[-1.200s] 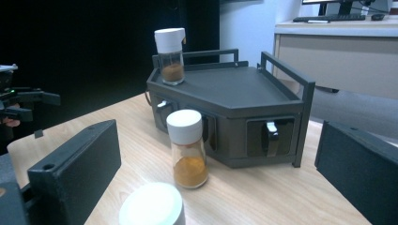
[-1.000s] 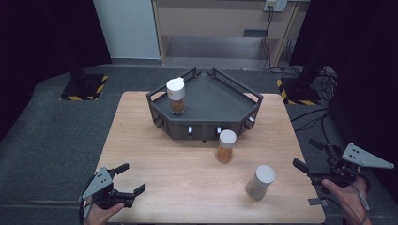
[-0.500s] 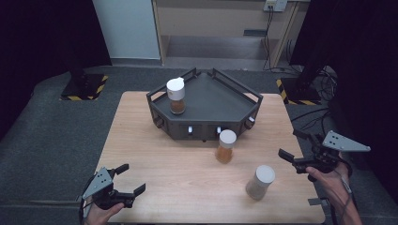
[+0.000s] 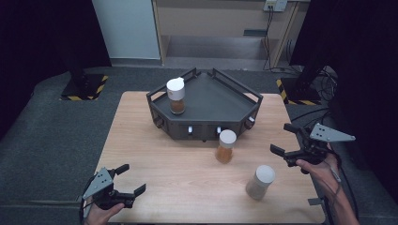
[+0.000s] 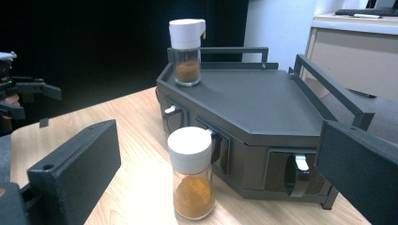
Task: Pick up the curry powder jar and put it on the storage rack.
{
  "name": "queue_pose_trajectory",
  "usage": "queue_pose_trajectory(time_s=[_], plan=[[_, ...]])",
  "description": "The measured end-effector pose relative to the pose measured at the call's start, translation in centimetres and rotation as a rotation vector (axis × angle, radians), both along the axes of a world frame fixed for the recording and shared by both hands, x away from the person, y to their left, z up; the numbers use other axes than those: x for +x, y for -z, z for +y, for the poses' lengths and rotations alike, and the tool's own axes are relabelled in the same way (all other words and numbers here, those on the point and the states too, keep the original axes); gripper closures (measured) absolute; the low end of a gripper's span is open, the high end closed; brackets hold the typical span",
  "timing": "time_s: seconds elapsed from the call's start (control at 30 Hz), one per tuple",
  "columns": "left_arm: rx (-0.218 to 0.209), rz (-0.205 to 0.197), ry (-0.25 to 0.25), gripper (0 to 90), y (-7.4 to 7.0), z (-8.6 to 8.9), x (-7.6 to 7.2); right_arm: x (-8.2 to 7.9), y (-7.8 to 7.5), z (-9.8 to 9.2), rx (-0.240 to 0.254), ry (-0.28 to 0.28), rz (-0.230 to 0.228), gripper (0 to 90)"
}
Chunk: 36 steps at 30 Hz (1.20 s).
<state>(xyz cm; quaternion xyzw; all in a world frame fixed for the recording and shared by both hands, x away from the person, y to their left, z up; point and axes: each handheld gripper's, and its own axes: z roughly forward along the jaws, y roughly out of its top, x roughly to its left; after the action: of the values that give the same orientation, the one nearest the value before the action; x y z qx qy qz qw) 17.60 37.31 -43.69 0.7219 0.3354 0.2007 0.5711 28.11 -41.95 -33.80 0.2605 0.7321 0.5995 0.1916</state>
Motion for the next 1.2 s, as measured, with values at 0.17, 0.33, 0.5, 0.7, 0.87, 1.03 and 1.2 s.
queue_pose_trajectory(time_s=[0.17,0.33,0.5,0.7,0.87,1.03,1.2], plan=[[0.001,0.001,0.001,0.9,0.0,0.0,0.0,0.9,0.0,0.4,-0.001,-0.010,0.013,1.5],[0.000,0.002,0.001,0.9,0.0,0.0,0.0,1.9,0.0,0.6,-0.002,-0.028,0.009,1.9],[0.001,0.003,0.002,0.8,0.0,0.0,0.0,2.9,-0.3,1.2,-0.035,-0.056,0.009,2.1],[0.003,0.006,0.004,0.9,0.0,0.0,0.0,3.9,-0.3,2.0,-0.041,-0.071,0.012,2.3],[0.003,0.005,0.002,0.9,0.0,0.1,0.0,5.0,-0.4,2.9,-0.059,-0.088,0.017,2.3],[0.003,0.008,0.002,0.9,0.0,0.1,0.0,6.2,-0.3,3.6,-0.081,-0.107,0.028,2.4],[0.002,0.010,0.002,0.8,0.0,0.1,0.0,7.7,0.0,4.1,-0.104,-0.143,0.029,4.4]])
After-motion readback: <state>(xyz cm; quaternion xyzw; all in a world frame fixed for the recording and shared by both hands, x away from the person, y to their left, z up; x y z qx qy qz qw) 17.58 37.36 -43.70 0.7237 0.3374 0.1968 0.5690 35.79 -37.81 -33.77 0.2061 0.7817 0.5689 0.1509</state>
